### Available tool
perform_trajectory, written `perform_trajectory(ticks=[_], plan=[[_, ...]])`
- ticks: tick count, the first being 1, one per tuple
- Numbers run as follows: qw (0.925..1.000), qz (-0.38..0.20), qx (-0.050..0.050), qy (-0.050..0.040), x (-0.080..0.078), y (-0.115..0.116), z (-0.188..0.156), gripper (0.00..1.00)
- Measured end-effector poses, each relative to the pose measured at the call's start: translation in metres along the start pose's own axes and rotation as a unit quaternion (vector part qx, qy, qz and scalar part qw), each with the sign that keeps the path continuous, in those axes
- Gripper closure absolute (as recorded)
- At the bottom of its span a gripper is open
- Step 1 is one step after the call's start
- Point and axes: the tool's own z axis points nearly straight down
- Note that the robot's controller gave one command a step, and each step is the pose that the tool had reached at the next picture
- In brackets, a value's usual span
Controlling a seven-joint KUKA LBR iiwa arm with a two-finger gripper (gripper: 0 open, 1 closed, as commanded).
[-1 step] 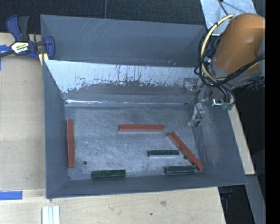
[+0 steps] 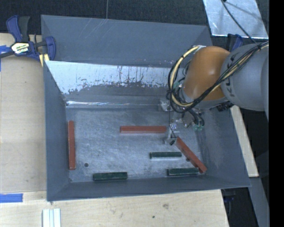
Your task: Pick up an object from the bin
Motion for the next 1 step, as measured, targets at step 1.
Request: perform_trajectory(ticks=[1], plan=[[1.0, 0.0, 0.001, -0.0049, -0.0029, -0.0017, -0.0059, 1.0]])
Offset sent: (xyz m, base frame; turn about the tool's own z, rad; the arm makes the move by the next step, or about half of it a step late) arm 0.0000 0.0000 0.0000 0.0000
